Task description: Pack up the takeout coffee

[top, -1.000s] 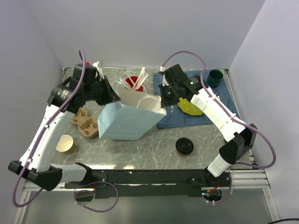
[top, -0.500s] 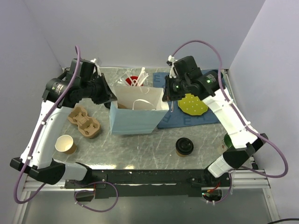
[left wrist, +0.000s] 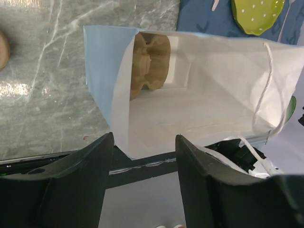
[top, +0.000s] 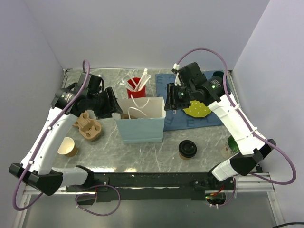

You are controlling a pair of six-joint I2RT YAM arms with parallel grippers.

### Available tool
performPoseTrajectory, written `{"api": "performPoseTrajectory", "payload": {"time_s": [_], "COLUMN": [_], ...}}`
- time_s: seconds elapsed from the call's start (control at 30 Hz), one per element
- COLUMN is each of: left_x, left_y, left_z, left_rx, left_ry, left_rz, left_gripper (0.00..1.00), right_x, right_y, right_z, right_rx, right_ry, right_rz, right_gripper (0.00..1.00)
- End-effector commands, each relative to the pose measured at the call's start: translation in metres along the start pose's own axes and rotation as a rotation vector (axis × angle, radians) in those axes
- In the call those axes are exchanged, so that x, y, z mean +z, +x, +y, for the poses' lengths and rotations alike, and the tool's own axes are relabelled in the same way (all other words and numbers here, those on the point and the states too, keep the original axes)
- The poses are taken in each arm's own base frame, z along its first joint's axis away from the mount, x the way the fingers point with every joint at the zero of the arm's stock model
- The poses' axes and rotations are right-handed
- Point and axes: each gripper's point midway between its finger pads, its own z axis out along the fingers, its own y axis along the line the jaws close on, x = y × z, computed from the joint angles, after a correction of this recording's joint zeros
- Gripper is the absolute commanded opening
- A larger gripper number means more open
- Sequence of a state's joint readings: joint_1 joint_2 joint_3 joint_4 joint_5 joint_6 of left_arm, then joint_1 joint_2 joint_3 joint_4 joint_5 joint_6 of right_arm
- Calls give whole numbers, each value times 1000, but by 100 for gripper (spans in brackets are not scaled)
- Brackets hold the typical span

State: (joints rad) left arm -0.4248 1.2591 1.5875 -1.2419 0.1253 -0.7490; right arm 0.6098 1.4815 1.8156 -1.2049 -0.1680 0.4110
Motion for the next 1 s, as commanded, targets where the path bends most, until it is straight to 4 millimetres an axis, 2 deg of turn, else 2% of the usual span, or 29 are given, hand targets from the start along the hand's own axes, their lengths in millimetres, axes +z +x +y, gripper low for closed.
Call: {"api": "performPoseTrajectory", "payload": {"time_s": [0.0,0.1,0.2,0.23,0.37,0.43,0.47,0.57,0.67,0.83,0.97], "left_x": [-8,-4,7,11,21,23,24,26,25,18,-1], "left_y": [-14,-25,-40,-42,-44,-45,-48,-50,-55,-62,-69], "left_z": [-6,-8,-4,-1,0,0,6,12,14,2,-12], "left_rx": [43,78,102,116,146,166,171,186,201,199,182], "left_ry": [36,34,-28,-50,-73,-71,-104,-141,-165,-130,-101], "left_rz": [-85,-121,-140,-135,-107,-111,-125,-117,-129,-140,-157], "left_gripper": [60,60,55,54,53,54,54,56,58,60,61], "right_x": [-12,-7,0,7,12,19,20,31,39,47,36], "right_y": [-8,-8,-15,-17,-34,-36,-37,-33,-31,-37,-46], "right_z": [1,2,-1,-2,6,8,9,2,-1,6,10], "right_rx": [-15,-34,-48,-50,-64,-59,-53,-42,-47,-45,-32], "right_ry": [-12,-22,-5,7,-4,-12,-15,16,19,-6,-7], "right_rz": [-61,-68,-74,-60,-74,-60,-56,-39,-40,-22,-54], "right_gripper": [48,50,51,51,52,52,52,52,53,51,52]}}
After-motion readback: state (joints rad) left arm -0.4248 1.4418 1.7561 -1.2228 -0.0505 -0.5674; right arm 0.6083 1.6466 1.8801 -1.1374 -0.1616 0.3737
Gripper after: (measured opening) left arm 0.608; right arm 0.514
